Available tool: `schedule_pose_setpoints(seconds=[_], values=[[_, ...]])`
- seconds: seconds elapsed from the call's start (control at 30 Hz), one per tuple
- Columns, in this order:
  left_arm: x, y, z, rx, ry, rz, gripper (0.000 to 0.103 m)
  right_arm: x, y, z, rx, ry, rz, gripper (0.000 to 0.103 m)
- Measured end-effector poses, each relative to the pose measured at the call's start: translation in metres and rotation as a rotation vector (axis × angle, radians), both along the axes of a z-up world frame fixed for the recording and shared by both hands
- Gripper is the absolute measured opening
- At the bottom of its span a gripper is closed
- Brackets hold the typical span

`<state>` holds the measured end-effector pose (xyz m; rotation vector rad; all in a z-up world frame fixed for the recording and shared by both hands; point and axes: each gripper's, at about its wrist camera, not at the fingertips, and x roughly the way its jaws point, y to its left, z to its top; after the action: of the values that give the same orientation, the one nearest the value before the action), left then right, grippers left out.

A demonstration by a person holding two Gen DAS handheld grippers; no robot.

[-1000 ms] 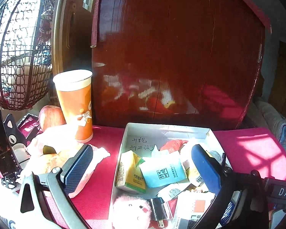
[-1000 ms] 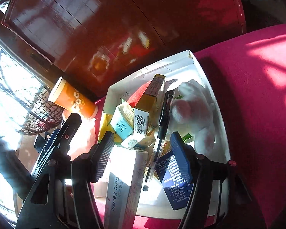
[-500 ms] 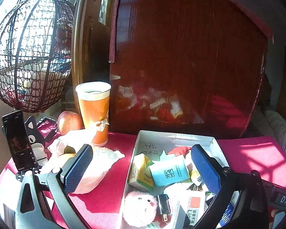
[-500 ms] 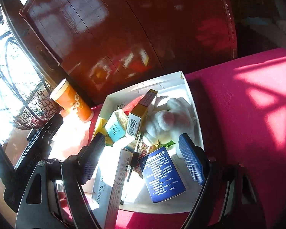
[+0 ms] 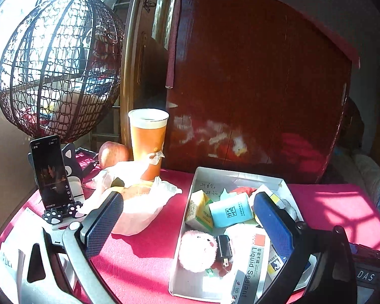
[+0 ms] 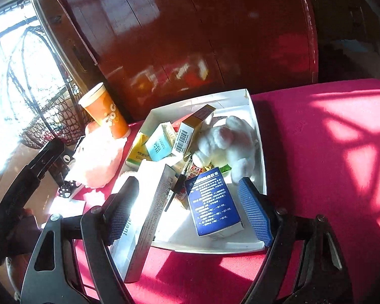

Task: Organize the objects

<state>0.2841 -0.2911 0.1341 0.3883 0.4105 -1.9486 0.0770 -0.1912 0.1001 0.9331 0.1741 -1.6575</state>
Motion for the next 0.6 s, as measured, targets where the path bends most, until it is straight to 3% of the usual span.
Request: schedule_pose_setpoints(seconds=[0.17, 0.27, 0.47, 0.6], values=[[0.004, 0.021, -0.025, 0.103, -0.039, -0.121, 0.103, 0.009, 0.010, -0.004, 0.020, 0.007, 0.043, 0.081], [-0.002, 0.035, -0.052, 0.165, -0.109, -0.167, 0.103, 0.001, 0.020, -0.001, 0.000, 0.007, 0.020, 0.081], [-0.035, 0.049, -0.078, 0.187, -0.205, -0.228, 0.103, -0.014, 0.035, 0.003, -0.024, -0.035, -0.013, 0.081], [-0.053, 0.053, -0.086, 0.173, -0.269, -0.235, 0.103, -0.018, 0.052, 0.009, -0.050, -0.014, -0.020, 0.081]])
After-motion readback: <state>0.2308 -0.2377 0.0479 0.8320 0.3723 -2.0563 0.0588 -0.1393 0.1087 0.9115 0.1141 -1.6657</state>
